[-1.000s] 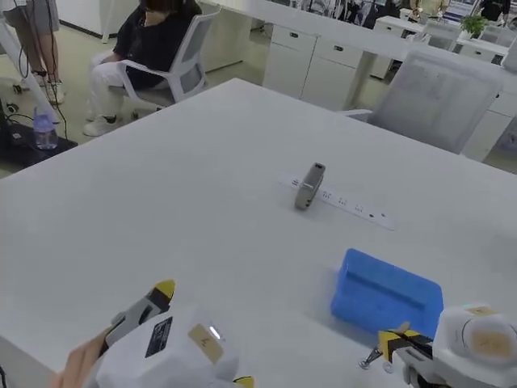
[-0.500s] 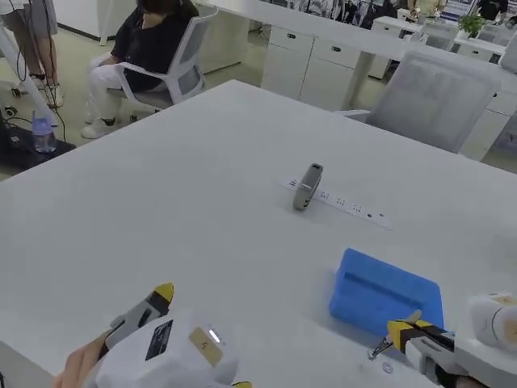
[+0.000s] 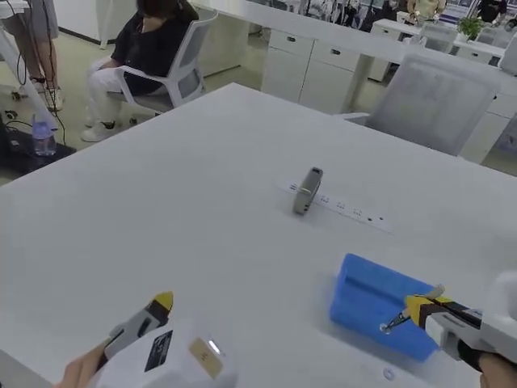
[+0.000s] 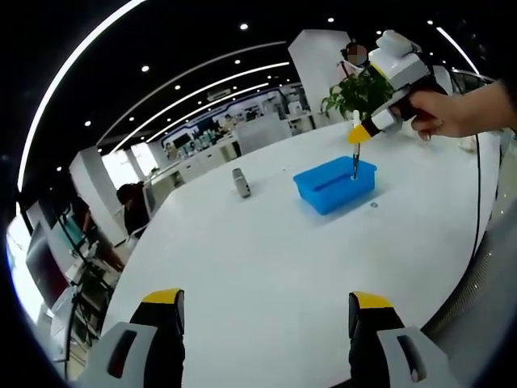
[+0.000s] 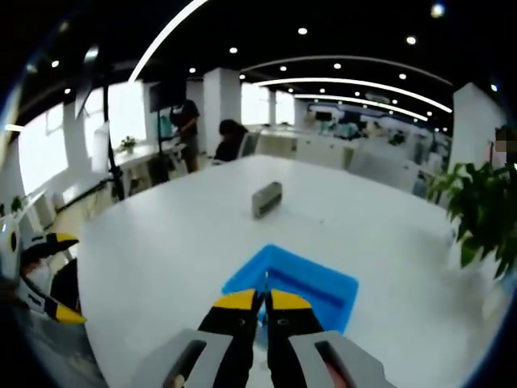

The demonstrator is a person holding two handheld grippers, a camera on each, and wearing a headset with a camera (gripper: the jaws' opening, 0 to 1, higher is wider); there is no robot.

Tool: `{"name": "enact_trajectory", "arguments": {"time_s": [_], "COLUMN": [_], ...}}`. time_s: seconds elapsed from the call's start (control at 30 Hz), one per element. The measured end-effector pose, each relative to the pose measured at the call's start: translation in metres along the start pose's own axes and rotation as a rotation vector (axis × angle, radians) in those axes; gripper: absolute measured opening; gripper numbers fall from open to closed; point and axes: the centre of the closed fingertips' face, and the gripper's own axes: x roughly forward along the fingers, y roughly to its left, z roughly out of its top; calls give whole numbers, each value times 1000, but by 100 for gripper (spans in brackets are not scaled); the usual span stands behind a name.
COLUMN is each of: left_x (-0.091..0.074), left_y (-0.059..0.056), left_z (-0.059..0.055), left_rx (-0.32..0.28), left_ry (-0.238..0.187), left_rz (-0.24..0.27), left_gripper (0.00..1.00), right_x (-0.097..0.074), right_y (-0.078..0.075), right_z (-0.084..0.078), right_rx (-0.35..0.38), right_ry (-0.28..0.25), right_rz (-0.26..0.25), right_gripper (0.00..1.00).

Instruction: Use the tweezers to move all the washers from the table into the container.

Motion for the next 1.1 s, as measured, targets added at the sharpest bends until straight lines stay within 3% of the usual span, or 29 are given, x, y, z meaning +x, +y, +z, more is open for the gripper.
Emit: {"name": "enact_trajectory", "arguments": {"time_s": [0.23, 0.5, 0.7, 1.1], "left_x": [1, 1, 1, 2], "left_y": [0, -1, -1, -2], "left_z": [-1, -2, -3, -6], "left_rx": [6, 10, 12, 20], "left_ry": [8, 15, 19, 34], "left_rz": [0, -1, -1, -2], "left_gripper": [85, 85, 85, 85], "right_x": [8, 20, 33, 50], "right_y": [-9, -22, -39, -40], "right_z": [11, 12, 2, -24], "right_rx": [-27, -27, -23, -20], "right_ry": [-18, -24, 2, 68], "right_rz": [-20, -61, -105, -107], "right_gripper": [0, 0, 1, 1]}}
